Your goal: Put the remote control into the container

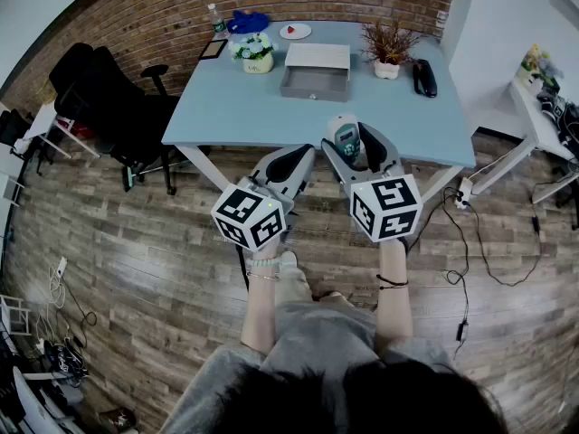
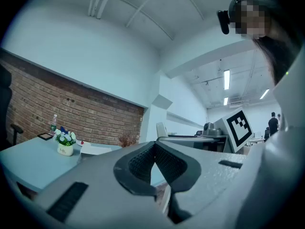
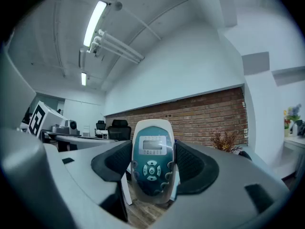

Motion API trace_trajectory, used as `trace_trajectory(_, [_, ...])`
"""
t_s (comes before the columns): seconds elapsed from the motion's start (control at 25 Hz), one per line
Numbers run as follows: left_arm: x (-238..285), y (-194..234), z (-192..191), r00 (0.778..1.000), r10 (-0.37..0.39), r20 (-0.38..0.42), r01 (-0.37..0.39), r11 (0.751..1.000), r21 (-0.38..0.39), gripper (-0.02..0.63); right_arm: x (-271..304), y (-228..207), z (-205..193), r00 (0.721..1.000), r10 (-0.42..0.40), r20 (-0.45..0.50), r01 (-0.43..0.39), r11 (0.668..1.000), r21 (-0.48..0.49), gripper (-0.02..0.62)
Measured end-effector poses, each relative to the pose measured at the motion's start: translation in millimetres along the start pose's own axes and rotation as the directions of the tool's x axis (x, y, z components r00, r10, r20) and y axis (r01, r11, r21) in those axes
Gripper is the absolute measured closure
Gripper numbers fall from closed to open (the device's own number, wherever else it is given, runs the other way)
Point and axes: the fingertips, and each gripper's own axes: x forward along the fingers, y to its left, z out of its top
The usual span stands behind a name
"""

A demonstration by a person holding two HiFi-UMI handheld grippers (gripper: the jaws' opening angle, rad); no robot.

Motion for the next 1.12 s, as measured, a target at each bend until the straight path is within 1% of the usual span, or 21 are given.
trace_trajectory(0.44, [1, 1, 0, 1.0, 0.008, 0.002, -0.008, 1.0, -0.002, 0.603, 0, 0, -1, 1.0, 0.01, -0.01, -0.01, 1.0, -0.018, 0.31])
trace_trajectory(0.6, [4, 2, -5, 1.0, 0.016, -0.002, -0.016, 1.0, -0.013, 0.603, 0, -5, -5, 1.0, 0.008, -0.015, -0.008, 1.0, -0.008, 0.31])
trace_trajectory(0.72, [4, 6, -13, 0.999, 0.029, -0.02, -0.029, 0.999, -0.028, 0.603, 2, -11, -12, 1.0, 0.003, -0.027, -0.003, 1.0, 0.006, 0.31])
trace_trajectory(0.92, [13, 31, -16, 0.999, 0.027, -0.045, -0.028, 0.999, -0.038, 0.603, 27, -24, -21, 0.999, -0.003, -0.049, 0.005, 0.999, 0.034, 0.31])
trace_trajectory(1.12, [37, 61, -12, 0.999, -0.002, -0.041, -0.001, 0.998, -0.059, 0.603, 58, -43, -17, 0.997, -0.028, -0.069, 0.028, 1.0, 0.006, 0.31])
